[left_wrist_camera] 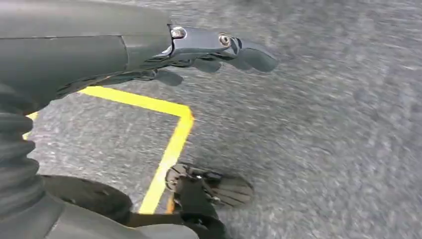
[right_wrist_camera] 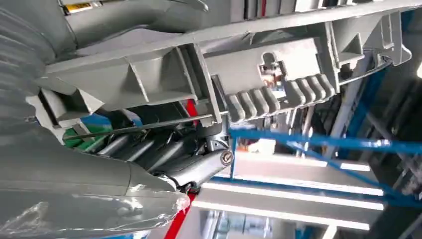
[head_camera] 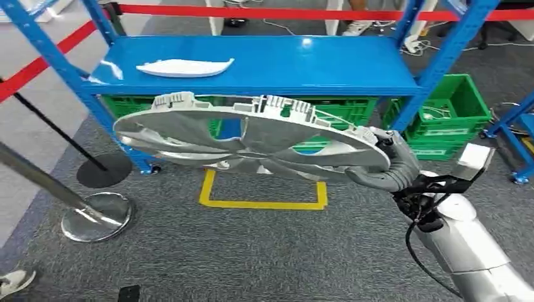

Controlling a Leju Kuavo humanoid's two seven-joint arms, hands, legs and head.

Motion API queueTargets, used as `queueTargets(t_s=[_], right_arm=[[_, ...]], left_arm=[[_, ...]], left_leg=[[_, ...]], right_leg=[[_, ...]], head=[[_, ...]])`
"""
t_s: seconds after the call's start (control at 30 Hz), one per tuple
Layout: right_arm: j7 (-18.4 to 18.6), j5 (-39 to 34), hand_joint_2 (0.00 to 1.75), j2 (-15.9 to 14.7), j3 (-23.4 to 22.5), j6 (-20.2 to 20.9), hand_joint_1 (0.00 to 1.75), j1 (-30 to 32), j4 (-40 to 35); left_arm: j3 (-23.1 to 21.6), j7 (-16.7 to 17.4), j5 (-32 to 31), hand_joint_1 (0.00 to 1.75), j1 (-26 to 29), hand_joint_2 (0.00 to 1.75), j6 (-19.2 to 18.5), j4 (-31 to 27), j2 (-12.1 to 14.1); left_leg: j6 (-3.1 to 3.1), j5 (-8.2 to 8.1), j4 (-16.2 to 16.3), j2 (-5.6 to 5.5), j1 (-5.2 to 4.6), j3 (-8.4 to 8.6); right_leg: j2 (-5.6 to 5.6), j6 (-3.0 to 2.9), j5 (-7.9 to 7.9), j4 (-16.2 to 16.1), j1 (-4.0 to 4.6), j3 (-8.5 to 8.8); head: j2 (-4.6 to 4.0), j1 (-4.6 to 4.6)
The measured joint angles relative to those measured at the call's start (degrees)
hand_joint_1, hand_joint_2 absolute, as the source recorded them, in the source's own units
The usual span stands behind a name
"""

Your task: Take the parts from the cabinet and place them on the table.

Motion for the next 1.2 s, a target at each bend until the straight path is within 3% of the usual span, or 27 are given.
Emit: queueTargets(t_s=[0.03,0.07,0.1,0.13,0.17,0.2,0.23,0.27,0.3,0.33,0.43,0.47,0.5,0.53,0.57,0.63,0.67,0.7,0.77,0.8,0.83,0.9,0.97,1.03,1.07,1.1,1.2], right_arm=[[0.0,0.0,1.75,0.0,-0.2,0.0,1.75,0.0,0.0],[0.0,0.0,1.75,0.0,-0.2,0.1,1.75,0.1,0.0],[0.0,0.0,1.75,0.0,-0.2,0.1,1.75,0.1,0.0],[0.0,0.0,1.75,0.0,-0.3,0.1,1.75,0.2,0.0],[0.0,0.0,1.75,0.0,-0.3,0.1,1.75,0.4,0.0],[0.0,0.0,1.75,0.0,-0.3,0.1,1.75,0.4,0.0],[0.0,0.0,1.75,0.0,-0.3,0.0,1.75,0.4,0.0],[0.0,0.0,1.75,0.0,-0.3,0.0,1.75,0.3,-0.1],[0.0,0.0,1.75,0.0,-0.5,0.0,1.75,0.2,-0.1],[-0.1,-0.1,1.75,0.0,-0.5,0.1,1.75,0.2,-0.2],[-0.3,-0.1,1.75,0.0,-0.6,0.3,1.75,0.3,-0.2],[-0.3,-0.1,1.75,0.0,-0.6,0.3,1.75,0.3,-0.2],[-0.3,-0.1,1.75,0.0,-0.6,0.3,1.75,0.3,-0.3],[-0.4,-0.1,1.75,0.0,-0.6,0.3,1.75,0.3,-0.4],[-0.5,-0.2,1.75,0.0,-0.7,0.4,1.75,0.3,-0.6],[-0.5,-0.2,1.75,0.0,-0.7,0.4,1.75,0.5,-0.6],[-0.5,-0.1,1.75,0.0,-0.7,0.4,1.75,1.0,-0.8],[-0.5,0.0,1.75,0.0,-0.7,0.4,1.75,1.5,-1.3],[-0.6,0.2,1.75,-0.1,-1.0,0.1,1.75,2.1,-2.3],[-0.6,0.2,1.75,-0.1,-1.3,0.1,1.75,2.3,-3.0],[-0.7,0.2,1.75,-0.3,-1.7,0.0,1.75,2.5,-3.6],[-0.7,0.3,1.75,-0.5,-2.3,-0.2,1.75,3.1,-4.3],[-0.6,0.6,1.75,-0.5,-2.4,-0.5,1.75,3.5,-5.0],[-0.6,1.1,1.75,-0.9,-2.7,-0.7,1.75,3.9,-5.5],[-0.8,1.5,1.75,-1.0,-3.0,-0.9,1.75,4.3,-6.2],[-1.0,1.8,1.75,-1.1,-3.3,-1.2,1.75,4.8,-6.7],[-1.0,1.8,1.75,-1.1,-3.3,-1.2,1.75,4.8,-6.7]], left_arm=[[0.0,0.0,0.0,0.0,0.0,1.75,0.1,0.0,0.0],[0.0,0.0,0.0,0.0,-0.1,1.75,0.0,0.0,0.0],[0.0,0.0,0.0,0.0,-0.2,1.75,0.0,0.0,-0.2],[0.0,0.1,0.0,0.0,-0.1,1.75,0.0,0.0,-0.2],[0.0,0.1,0.0,0.0,0.0,1.75,0.0,0.0,-0.2],[0.0,0.1,0.0,0.0,0.0,1.75,0.0,0.0,-0.2],[0.0,0.1,0.0,0.0,0.1,1.75,-0.1,0.0,-0.2],[0.0,0.1,0.0,0.0,0.0,1.75,-0.2,0.0,-0.3],[0.0,0.1,0.0,0.0,0.0,1.75,-0.3,0.0,-0.3],[0.0,0.1,-0.1,0.0,-0.3,1.75,-0.2,0.0,-0.3],[0.0,0.2,-0.2,0.0,0.0,1.75,0.1,0.0,-0.3],[0.0,0.3,-0.2,0.0,0.1,1.75,0.2,0.0,-0.2],[-0.1,0.5,-0.5,0.0,0.2,1.75,0.6,0.0,-0.3],[-0.3,1.0,-1.0,0.0,0.1,1.75,1.3,0.0,-0.3],[-0.6,1.8,-1.8,0.0,-0.1,1.75,2.1,0.0,-0.3],[-1.7,3.7,-3.3,0.0,-0.2,1.75,4.0,0.0,-0.5],[-2.4,4.5,-4.0,0.0,-0.2,1.75,4.4,0.0,-0.5],[-3.0,4.9,-4.7,0.0,0.0,1.75,4.5,0.0,-0.5],[-4.3,5.2,-5.6,0.0,0.0,1.75,4.5,0.0,-0.5],[-4.8,5.4,-5.9,0.0,-0.1,1.75,4.5,0.0,-0.5],[-5.1,5.5,-5.9,0.0,-0.3,1.75,4.4,0.0,-0.5],[-5.7,5.6,-5.9,0.0,-0.5,1.75,4.3,0.0,-0.6],[-6.1,5.7,-6.0,0.0,-0.3,1.75,4.2,0.0,-0.6],[-6.4,6.0,-6.0,0.0,-0.2,1.75,4.2,0.0,-0.6],[-6.6,6.1,-5.9,0.0,-0.4,1.75,4.2,0.0,-0.6],[-6.7,6.0,-5.8,0.0,-0.4,1.75,4.2,0.0,-0.7],[-6.7,6.0,-5.8,0.0,-0.4,1.75,4.2,0.0,-0.7]], left_leg=[[0.33,0.22,0.0,-0.6,0.13,-0.21],[0.47,0.43,0.0,-1.26,0.19,-0.46],[0.56,0.58,0.0,-1.95,0.19,-0.71],[0.5,0.74,0.1,-2.67,0.18,-0.81],[0.43,0.83,0.1,-3.43,0.19,-0.86],[0.29,0.92,0.1,-4.24,0.23,-0.89],[0.2,0.96,0.2,-5.0,0.29,-0.89],[-0.05,0.96,0.4,-5.74,0.38,-0.9],[-0.38,0.94,0.5,-6.35,0.44,-1.09],[-0.76,0.98,1.2,-6.97,0.18,-1.76],[-2.02,1.91,0.8,-8.74,0.82,-2.9],[-2.28,1.77,0.9,-9.16,0.81,-3.1],[-2.61,0.76,1.8,-6.45,0.41,-3.55],[-2.88,-1.23,4.6,-4.39,0.37,-4.87],[-3.12,-3.79,9.6,-3.0,0.43,-7.13],[-3.24,-6.92,17.8,-2.1,0.5,-10.74],[-3.18,-6.67,18.8,-2.07,0.5,-11.11],[-3.01,-5.11,17.1,-2.01,0.49,-10.13],[-2.36,-0.68,8.5,-0.99,0.29,-5.39],[-1.75,1.05,3.5,1.56,-0.12,-2.52],[-1.62,0.72,1.1,3.59,-0.72,-1.49],[-1.11,0.84,0.9,2.42,-0.69,-1.95],[-0.36,1.29,0.4,0.86,-0.69,-2.08],[0.18,1.73,0.2,-0.24,-0.13,-2.05],[0.42,1.84,0.2,-0.89,-0.08,-2.16],[0.49,1.89,0.2,-1.46,-0.08,-2.21],[0.49,1.89,0.2,-1.46,-0.08,-2.21]], right_leg=[[2.35,0.27,-2.5,3.8,-0.17,-1.35],[3.65,0.48,-5.1,9.2,-0.21,-3.49],[4.22,0.59,-7.14,14.1,-0.21,-5.55],[4.42,0.62,-7.93,16.9,-0.19,-6.62],[4.45,0.6,-7.39,16.8,-0.19,-6.38],[4.47,0.53,-5.7,14.2,-0.25,-4.77],[4.67,0.47,-3.28,9.4,-0.4,-2.11],[5.89,0.61,-0.92,3.8,-0.68,0.93],[8.4,0.71,-1.04,0.3,-1.09,2.68],[9.78,0.69,-1.48,-1.2,-1.4,3.86],[8.13,-0.2,-1.28,-0.4,-0.84,2.93],[7.36,-0.79,-1.01,-0.8,-1.32,2.97],[6.77,-1.15,-0.85,-0.9,-1.16,3.01],[6.13,-1.51,-0.8,-0.9,-1.12,2.94],[5.3,-1.62,-0.77,-0.9,-0.99,2.86],[3.75,-1.82,-0.81,-0.9,-0.83,2.77],[2.92,-1.83,-0.82,-0.9,-0.77,2.78],[2.21,-1.83,-0.82,-0.9,-0.69,2.77],[0.93,-1.82,-0.82,-0.9,-0.5,2.86],[0.37,-1.8,-0.82,-0.9,-0.41,2.94],[-0.22,-1.57,-0.98,-0.6,0.18,2.76],[-1.32,-1.32,-0.85,-0.8,0.27,2.68],[-2.82,-0.72,-0.89,-1.1,0.22,3.1],[1.92,-0.12,-3.55,2.0,-0.1,1.6],[3.45,-0.04,-5.85,6.1,-0.15,-0.12],[4.13,0.0,-7.64,10.2,-0.15,-1.81],[4.13,0.0,-7.64,10.2,-0.15,-1.81]], head=[[0.0,0.17],[0.0,0.22],[0.0,0.28],[0.0,0.28],[0.0,0.3],[0.0,0.31],[0.0,0.28],[0.0,0.31],[0.0,0.26],[0.0,0.27],[0.0,0.2],[0.0,0.24],[0.0,0.13],[0.0,-0.61],[0.0,-0.57],[0.0,-0.65],[0.0,-0.63],[0.0,-0.63],[0.0,-0.59],[0.0,-0.63],[0.0,-0.66],[0.0,-0.44],[0.0,-0.61],[0.0,-0.39],[0.0,-0.22],[0.0,-0.2],[0.0,-0.2]])
